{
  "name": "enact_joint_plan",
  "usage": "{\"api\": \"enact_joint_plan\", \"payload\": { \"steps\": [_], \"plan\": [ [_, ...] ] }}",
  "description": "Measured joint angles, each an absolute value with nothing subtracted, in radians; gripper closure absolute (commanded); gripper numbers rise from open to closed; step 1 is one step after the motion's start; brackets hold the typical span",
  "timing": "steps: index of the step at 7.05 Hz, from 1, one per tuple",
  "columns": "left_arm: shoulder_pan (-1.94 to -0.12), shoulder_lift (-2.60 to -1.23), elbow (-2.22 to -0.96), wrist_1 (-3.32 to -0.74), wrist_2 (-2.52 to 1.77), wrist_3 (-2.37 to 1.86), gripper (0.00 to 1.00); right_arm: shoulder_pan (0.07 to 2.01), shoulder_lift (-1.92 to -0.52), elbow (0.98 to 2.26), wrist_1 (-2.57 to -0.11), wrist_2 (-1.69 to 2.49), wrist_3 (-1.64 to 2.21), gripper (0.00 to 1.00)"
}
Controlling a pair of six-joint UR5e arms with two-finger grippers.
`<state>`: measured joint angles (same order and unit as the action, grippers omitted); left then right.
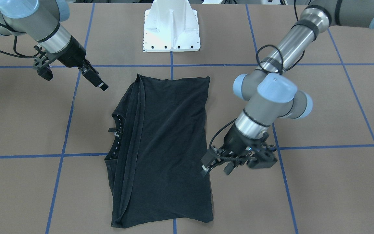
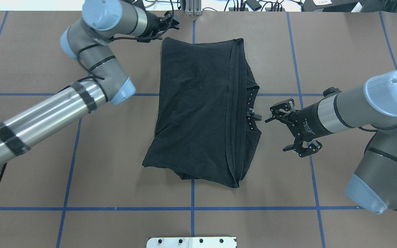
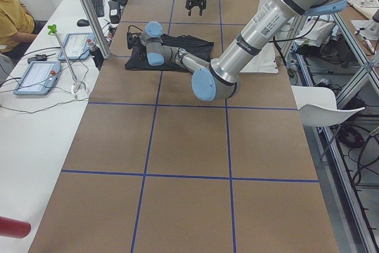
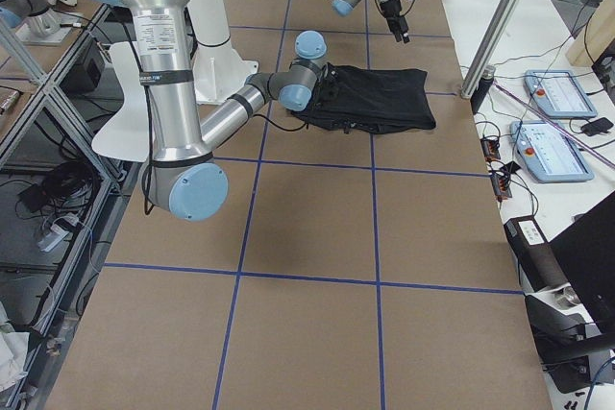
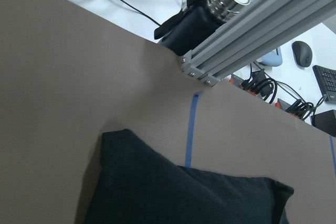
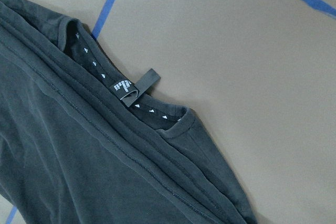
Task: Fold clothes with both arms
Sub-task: 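Move the right gripper to the shirt corner nearest the robot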
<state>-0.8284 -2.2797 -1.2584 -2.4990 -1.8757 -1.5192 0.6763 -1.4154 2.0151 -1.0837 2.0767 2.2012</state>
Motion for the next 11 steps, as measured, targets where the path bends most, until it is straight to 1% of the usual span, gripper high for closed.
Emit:
{"api": "enact_joint_plan", "payload": {
  "steps": [1,2,3,5,6,8,11],
  "plan": [
    [-0.826,-2.169,-1.410,-2.468,-1.883,-1.537,0.00,0.626,-1.409,2.016,-1.084,2.013,2.182,0.00],
    [-0.822,-2.100,-1.509,-2.435,-1.885,-1.546,0.00,0.549,-1.399,2.019,-1.087,1.907,2.178,0.03],
    [-0.819,-2.073,-1.555,-2.409,-1.886,-1.550,0.00,0.453,-1.392,2.020,-1.105,1.790,2.183,0.07],
    [-0.807,-2.060,-1.574,-2.393,-1.886,-1.571,0.00,0.257,-1.312,2.001,-1.281,1.558,2.195,0.08],
    [-0.804,-2.059,-1.576,-2.392,-1.885,-1.577,0.00,0.206,-1.274,1.970,-1.337,1.494,2.197,0.09],
    [-0.801,-2.059,-1.576,-2.392,-1.885,-1.585,0.00,0.200,-1.232,1.928,-1.368,1.422,2.198,0.15],
    [-0.790,-2.063,-1.576,-2.391,-1.882,-1.608,0.00,0.233,-1.231,1.898,-1.379,1.386,2.194,0.18]
  ]
}}
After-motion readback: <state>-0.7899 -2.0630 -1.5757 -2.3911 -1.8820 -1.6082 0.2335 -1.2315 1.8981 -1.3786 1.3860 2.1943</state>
